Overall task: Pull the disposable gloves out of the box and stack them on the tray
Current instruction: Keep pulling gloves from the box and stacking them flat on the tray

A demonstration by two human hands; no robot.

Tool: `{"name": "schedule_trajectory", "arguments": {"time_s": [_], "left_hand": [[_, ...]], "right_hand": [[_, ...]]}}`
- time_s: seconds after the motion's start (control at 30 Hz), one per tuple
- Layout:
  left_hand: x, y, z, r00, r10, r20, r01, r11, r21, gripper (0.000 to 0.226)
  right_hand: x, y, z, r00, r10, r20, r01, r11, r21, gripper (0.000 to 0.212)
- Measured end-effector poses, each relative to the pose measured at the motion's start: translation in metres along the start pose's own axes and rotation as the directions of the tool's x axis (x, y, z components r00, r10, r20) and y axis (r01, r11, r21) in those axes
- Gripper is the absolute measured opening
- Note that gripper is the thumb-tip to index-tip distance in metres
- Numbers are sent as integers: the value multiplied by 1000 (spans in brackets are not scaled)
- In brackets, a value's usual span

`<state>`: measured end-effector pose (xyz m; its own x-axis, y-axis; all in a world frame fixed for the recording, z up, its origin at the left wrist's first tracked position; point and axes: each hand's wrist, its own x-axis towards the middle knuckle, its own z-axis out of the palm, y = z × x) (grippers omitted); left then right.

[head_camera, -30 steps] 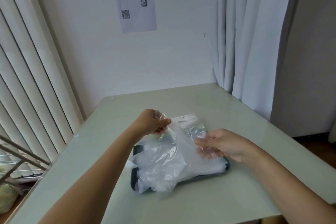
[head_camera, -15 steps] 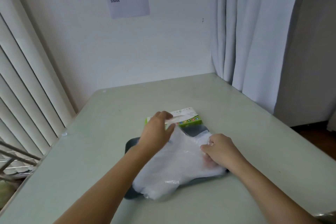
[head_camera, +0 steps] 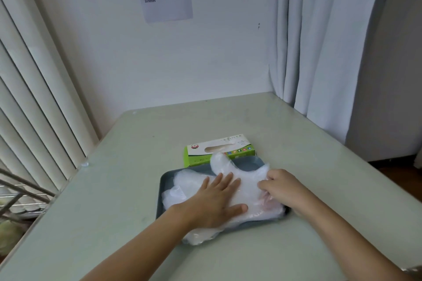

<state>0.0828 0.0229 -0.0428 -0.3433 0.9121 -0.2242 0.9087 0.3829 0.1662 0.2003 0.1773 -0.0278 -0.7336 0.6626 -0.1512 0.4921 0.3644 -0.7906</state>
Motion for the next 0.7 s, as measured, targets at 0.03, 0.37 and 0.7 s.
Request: {"name": "schedule_trajectory", "arguments": {"time_s": [0.03, 0.37, 0.7], "left_hand": [[0, -1, 2, 1000, -6, -3, 6, 1000, 1, 74], [-1, -1, 11, 995, -83, -61, 83, 997, -4, 83], [-14, -7, 11, 952, -292, -88, 289, 956, -47, 85]], "right_hand": [[-1, 0, -3, 1000, -12, 0, 12, 1000, -21, 29], [-23, -31, 17, 828, -532, -176, 489, 839, -237, 39], [-14, -1, 30, 872, -383, 304, 485, 757, -438, 48]]}}
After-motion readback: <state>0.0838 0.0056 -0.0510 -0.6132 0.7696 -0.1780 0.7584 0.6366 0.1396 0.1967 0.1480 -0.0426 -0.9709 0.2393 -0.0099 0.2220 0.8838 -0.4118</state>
